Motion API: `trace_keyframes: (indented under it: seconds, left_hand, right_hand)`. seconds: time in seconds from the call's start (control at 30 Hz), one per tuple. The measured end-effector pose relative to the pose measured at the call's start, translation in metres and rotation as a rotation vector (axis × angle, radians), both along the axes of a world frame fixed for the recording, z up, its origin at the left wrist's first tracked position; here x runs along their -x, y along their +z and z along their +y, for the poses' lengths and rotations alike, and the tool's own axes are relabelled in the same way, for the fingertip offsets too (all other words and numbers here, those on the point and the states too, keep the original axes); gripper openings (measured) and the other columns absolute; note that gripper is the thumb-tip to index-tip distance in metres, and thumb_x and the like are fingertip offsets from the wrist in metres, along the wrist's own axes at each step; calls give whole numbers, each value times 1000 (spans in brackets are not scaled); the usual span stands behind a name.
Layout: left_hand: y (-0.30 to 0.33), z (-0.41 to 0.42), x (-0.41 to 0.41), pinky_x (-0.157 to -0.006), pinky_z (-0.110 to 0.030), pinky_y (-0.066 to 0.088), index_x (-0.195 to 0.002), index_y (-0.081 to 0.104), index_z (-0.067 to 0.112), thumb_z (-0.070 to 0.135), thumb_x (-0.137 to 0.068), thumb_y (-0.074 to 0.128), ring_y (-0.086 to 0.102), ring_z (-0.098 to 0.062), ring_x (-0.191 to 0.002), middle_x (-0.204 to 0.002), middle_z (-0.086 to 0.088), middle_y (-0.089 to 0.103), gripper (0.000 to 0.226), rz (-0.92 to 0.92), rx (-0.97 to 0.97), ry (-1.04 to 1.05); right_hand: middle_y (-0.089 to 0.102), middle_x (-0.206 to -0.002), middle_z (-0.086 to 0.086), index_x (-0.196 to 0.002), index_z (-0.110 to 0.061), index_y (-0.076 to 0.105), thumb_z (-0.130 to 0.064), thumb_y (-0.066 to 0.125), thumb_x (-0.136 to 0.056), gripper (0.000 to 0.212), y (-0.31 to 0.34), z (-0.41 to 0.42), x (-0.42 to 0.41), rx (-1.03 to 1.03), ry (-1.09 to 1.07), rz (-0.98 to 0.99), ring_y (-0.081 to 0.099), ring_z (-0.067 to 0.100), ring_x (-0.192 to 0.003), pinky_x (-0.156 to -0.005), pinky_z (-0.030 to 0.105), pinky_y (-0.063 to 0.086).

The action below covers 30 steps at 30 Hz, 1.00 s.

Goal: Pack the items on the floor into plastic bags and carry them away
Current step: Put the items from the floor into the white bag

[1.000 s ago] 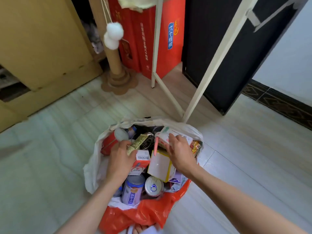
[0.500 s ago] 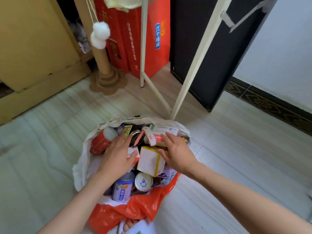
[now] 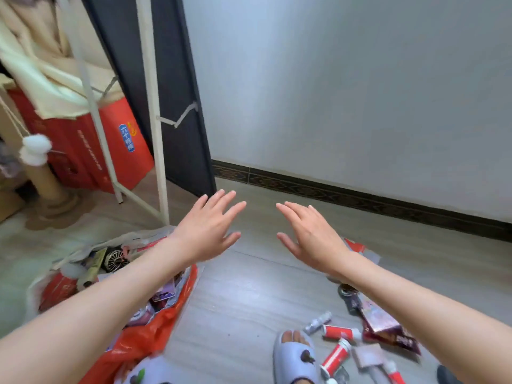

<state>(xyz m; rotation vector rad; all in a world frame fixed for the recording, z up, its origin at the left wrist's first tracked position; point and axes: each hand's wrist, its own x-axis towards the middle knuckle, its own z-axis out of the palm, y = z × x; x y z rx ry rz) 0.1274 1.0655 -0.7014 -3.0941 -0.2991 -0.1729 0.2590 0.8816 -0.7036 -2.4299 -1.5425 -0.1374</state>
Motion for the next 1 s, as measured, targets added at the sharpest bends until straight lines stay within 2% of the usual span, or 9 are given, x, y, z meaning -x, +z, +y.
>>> trace_keyframes:
  seconds: [0.13, 0.27, 0.37, 0.53, 0.8, 1.0]
  left_hand:
    - [38, -82, -27, -114, -39, 13, -145, 15, 20, 44, -94, 37, 11, -24, -142, -154, -7, 15, 61, -45, -41, -100]
    - [30, -163, -38, -114, -38, 15, -144, 19, 18, 40, -94, 39, 15, -24, -141, -152, -7, 21, 59, -81, 79, -164]
    - [-5, -200, -41, -113, -36, 19, -143, 23, 16, 37, -93, 42, 19, -24, -140, -150, -9, 26, 57, -72, 226, -157]
    - [-83, -217, -39, -108, -36, 25, -141, 28, 13, 30, -92, 44, 26, -24, -135, -146, -11, 30, 54, 69, 411, -61]
    - [-193, -235, -48, -107, -34, 29, -141, 29, 13, 21, -91, 47, 29, -25, -135, -146, -11, 32, 53, 313, 529, -52]
    - [-270, -252, -79, -100, -45, 41, -128, 49, 9, 5, -79, 57, 42, -36, -127, -139, -19, 43, 50, 397, 503, -137]
  right_hand:
    - [47, -136, 11, -139, -8, 35, -29, 53, -90, 56, 34, -91, 7, -106, -192, -27, 41, 25, -128, -112, 41, 21]
    - [49, -132, 13, -139, -6, 33, -27, 51, -91, 56, 29, -152, 15, -137, -350, 9, 42, 28, -124, -109, 41, 27]
    - [48, -134, 12, -140, -7, 31, -27, 48, -92, 55, 0, -167, 12, -56, -445, 81, 40, 27, -126, -108, 38, 26]
    - [47, -132, 12, -136, -11, 33, -28, 47, -91, 50, -58, -176, 3, 46, -569, 177, 38, 28, -126, -107, 39, 26]
    - [44, -137, 11, -139, -10, 30, -27, 44, -93, 51, -174, -241, -15, 182, -773, 431, 38, 27, -127, -106, 33, 26]
    - [46, -134, 14, -134, -8, 39, -23, 46, -92, 45, -257, -287, -26, 251, -1001, 605, 41, 31, -124, -100, 36, 31]
